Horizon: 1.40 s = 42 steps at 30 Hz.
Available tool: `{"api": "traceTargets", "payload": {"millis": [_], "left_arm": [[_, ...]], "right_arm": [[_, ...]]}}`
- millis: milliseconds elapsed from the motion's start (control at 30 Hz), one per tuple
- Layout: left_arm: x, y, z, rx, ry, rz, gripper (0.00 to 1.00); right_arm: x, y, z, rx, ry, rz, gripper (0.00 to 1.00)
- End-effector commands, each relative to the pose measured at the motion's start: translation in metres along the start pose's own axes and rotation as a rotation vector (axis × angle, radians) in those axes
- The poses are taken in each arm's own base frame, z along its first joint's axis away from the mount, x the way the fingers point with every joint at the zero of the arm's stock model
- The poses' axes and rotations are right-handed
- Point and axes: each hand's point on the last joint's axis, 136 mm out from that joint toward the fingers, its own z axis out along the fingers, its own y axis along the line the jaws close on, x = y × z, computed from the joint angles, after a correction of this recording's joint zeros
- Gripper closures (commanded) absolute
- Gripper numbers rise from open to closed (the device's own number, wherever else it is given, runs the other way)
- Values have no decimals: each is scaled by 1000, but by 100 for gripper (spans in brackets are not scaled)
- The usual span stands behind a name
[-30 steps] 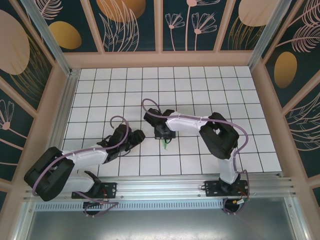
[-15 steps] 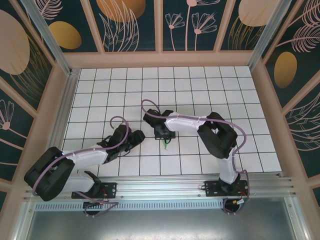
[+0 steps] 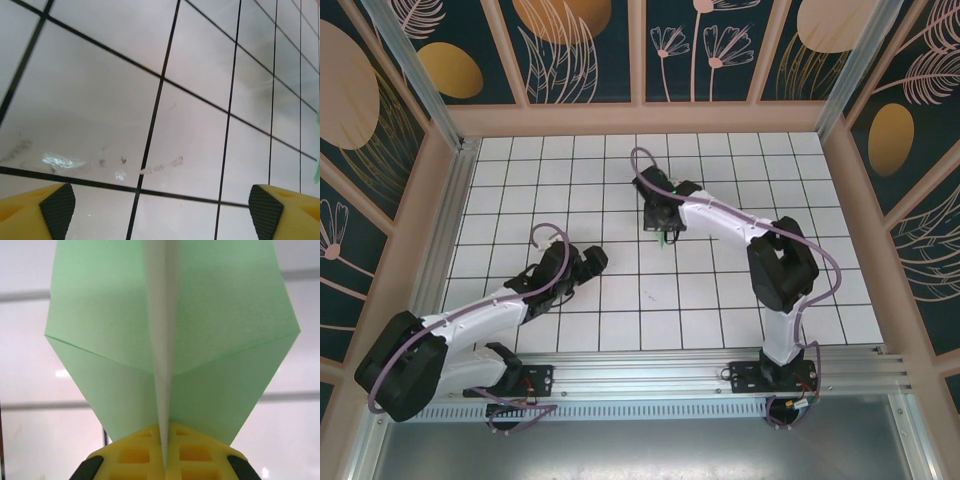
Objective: Fold a paper plane with a square sheet of paper (pick it up from the middle)
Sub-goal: Place the paper plane at the top-center of the table.
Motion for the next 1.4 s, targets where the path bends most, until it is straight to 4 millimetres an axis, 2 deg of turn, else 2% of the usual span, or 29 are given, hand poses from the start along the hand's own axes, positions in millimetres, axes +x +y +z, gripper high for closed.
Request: {"api": "traceTargets", "payload": {"millis": [0,133,200,233,333,467,733,900,1033,1133,1200,1300,1367], "left_arm": [[-27,5,-10,-75,-90,60,4],[-46,1,-14,-90,-129,87,2],[-53,1,-15,-98,-143,94,2],[-55,0,-15,-97,-147,98,1],[-58,-2,-14,-99,-147,103,1],[-54,0,-8,-103,-126,96,1],[-43,8,2,-120,-82,97,2],[-42,9,4,-129,-80,102,2],[-44,8,3,-132,-84,104,2],[-48,6,0,-140,-96,108,2],[-54,3,-4,-146,-114,115,2],[-69,-4,-12,-159,-161,139,1],[-83,-10,-21,-176,-206,162,1]], "right_arm": [[-32,-10,9,-33,-29,-103,97],[-50,-20,30,-38,-5,-134,96],[-47,-12,42,-70,26,-156,96],[-53,-26,50,-55,35,-133,96],[-54,-33,66,-29,56,-127,95],[-47,-39,81,-4,80,-97,92],[-30,-47,98,35,127,-86,83],[-28,-46,101,36,139,-88,84],[-37,-44,94,40,128,-88,84],[-55,-43,75,49,92,-71,79],[-72,-43,52,47,47,-50,71],[-98,-40,8,20,-51,-15,53],[-116,-43,-28,6,-142,15,40]]}}
